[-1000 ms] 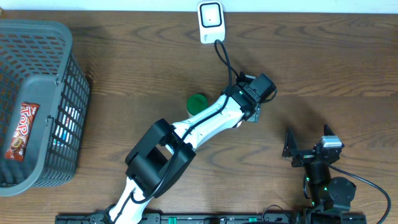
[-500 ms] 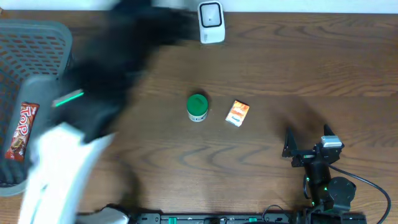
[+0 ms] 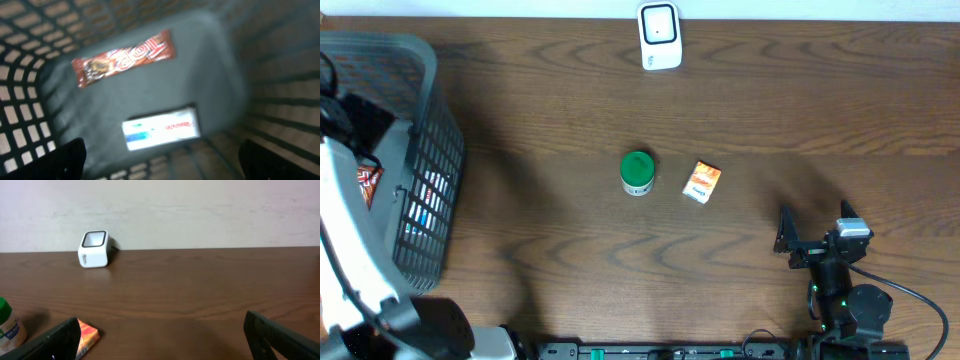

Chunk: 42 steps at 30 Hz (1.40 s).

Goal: Scan the item barcode
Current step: 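Place the orange snack box on the table right of the bottle, then reach into the basket and grasp the brown TOP chocolate bar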

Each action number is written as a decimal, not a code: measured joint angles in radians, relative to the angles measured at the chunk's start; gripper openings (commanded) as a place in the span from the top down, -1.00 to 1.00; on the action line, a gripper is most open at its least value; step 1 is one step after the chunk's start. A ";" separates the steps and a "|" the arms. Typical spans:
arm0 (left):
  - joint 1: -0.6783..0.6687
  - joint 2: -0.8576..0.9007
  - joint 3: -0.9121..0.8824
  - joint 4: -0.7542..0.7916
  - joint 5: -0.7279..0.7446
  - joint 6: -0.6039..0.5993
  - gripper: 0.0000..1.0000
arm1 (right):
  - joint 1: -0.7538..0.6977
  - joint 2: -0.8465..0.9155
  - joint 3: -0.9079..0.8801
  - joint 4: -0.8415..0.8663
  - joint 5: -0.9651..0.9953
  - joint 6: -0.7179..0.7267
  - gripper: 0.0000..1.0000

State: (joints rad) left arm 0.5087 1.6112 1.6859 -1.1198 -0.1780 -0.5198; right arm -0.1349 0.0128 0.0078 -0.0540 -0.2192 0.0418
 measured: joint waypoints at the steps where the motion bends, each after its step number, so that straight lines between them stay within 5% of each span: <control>1: 0.006 0.018 -0.040 0.024 -0.019 0.000 -0.95 | 0.000 0.000 0.000 0.000 0.000 0.000 -0.98; 11: 0.024 0.139 -0.215 0.344 -0.110 0.216 -0.96 | 0.000 0.000 0.000 0.000 0.000 0.000 -0.98; 17: 0.084 0.277 -0.235 0.423 -0.117 0.396 -0.95 | 0.000 0.000 0.000 0.000 0.000 0.000 -0.99; 27: 0.181 0.423 -0.238 0.543 -0.117 0.503 -0.95 | 0.000 0.000 0.000 0.000 0.000 0.000 -0.99; 30: 0.196 0.437 -0.225 0.550 -0.095 0.512 -0.67 | 0.000 0.000 0.000 0.000 0.000 0.000 -0.99; 31: 0.200 0.444 -0.218 0.552 -0.081 0.513 -0.18 | 0.000 0.000 0.000 0.000 0.000 0.000 -0.99; 34: 0.204 0.479 -0.190 0.564 -0.024 0.517 0.35 | 0.000 0.000 0.000 0.000 0.000 0.000 -0.99; 37: 0.195 0.495 -0.174 0.571 -0.011 0.518 0.57 | 0.000 0.000 0.000 0.000 0.000 0.000 -0.98; 42: 0.193 0.495 -0.172 0.571 -0.012 0.497 0.60 | 0.000 0.000 0.000 0.000 0.000 0.000 -0.98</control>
State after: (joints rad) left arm 0.7017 2.1059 1.5135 -0.5491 -0.1898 -0.0227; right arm -0.1349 0.0128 0.0078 -0.0540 -0.2192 0.0418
